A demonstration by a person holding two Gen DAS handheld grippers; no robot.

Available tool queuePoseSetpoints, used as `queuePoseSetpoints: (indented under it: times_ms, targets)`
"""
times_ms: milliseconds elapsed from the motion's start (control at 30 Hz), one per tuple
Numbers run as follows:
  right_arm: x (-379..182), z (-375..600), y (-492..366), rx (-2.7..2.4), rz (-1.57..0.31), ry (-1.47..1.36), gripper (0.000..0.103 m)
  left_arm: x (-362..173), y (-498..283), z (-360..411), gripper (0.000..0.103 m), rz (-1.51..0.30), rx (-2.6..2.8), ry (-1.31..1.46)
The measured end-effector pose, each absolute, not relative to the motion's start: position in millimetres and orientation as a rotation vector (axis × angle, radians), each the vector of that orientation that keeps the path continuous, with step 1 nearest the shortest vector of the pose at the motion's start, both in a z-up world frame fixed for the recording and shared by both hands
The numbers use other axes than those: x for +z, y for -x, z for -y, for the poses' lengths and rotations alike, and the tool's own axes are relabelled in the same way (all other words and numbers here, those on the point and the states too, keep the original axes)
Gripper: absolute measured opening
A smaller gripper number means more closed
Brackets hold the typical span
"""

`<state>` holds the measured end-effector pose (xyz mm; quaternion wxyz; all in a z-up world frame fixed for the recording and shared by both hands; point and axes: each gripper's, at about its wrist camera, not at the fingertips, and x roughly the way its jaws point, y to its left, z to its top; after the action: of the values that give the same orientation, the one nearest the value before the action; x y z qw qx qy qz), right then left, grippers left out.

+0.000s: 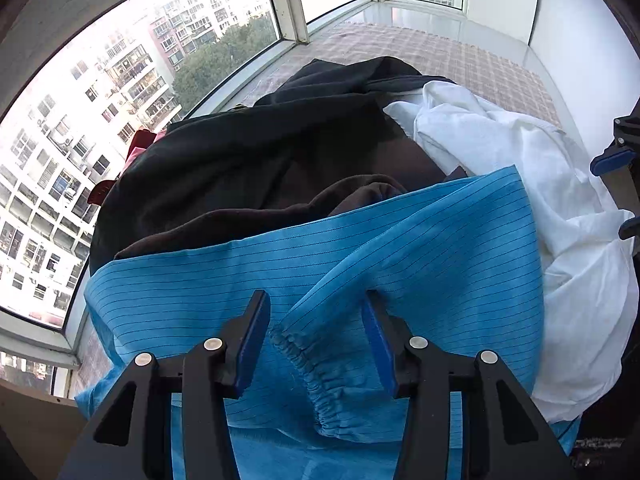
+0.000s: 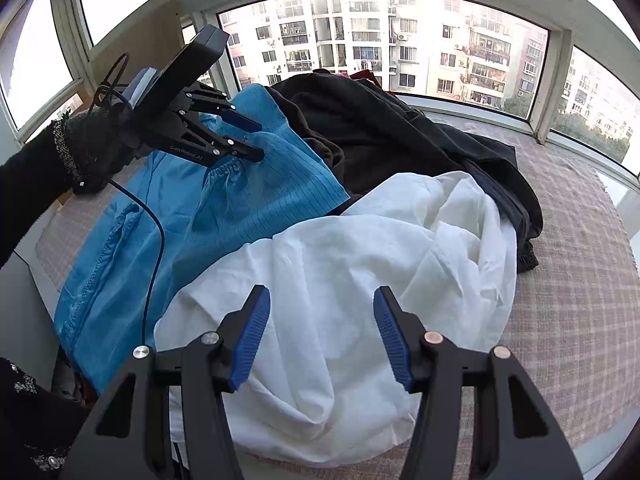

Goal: Fold clothes

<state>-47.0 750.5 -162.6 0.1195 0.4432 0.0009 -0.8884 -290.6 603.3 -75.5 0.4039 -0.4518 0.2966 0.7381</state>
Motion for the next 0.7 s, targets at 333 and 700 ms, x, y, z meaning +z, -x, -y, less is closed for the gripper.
queuePoseSetpoints:
  times_ms: [333,700]
  targets:
    - [-97.4,-729.5,160.5,-2.504,-0.11,-1.146,0.053,-10.6,171.8,-511.4,0.0,-0.323,1.906,1.056]
    - [-153.9,-572.2,324.9,-2.234,-0.418,-1.326,0.053,33.7,10.3,-409.6,0.001,0.214,1.967,1.035]
